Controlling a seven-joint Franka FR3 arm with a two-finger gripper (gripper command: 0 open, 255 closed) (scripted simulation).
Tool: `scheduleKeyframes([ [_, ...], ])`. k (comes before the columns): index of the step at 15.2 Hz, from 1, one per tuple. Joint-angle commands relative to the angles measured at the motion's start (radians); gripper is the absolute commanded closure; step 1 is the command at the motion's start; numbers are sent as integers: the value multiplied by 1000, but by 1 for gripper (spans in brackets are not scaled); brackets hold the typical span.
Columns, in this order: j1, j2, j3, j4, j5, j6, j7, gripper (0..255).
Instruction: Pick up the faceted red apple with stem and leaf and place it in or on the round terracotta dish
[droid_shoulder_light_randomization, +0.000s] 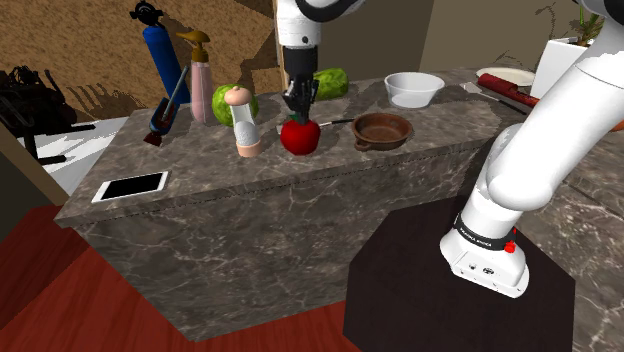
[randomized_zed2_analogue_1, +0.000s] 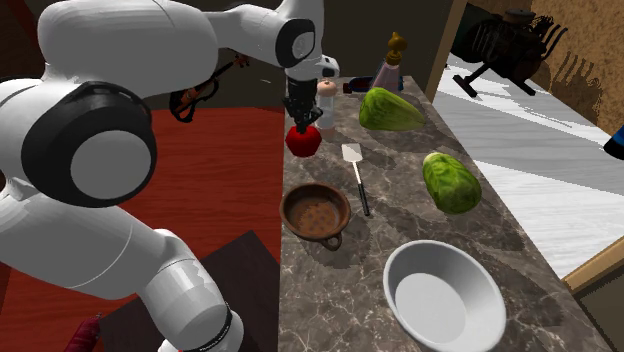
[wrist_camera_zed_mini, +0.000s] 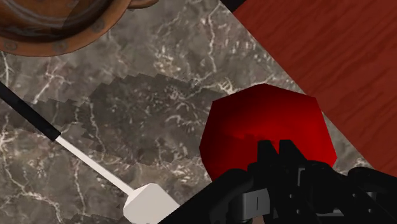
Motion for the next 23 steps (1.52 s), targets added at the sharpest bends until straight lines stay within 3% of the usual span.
scheduleKeyframes([
  [1,0,-3,0,27,0,-30,3,255],
  [16,-4,25,-4,255,-10,-229,19,255],
  [23,-43,-170,-106,110,-4,-290,-122,255],
])
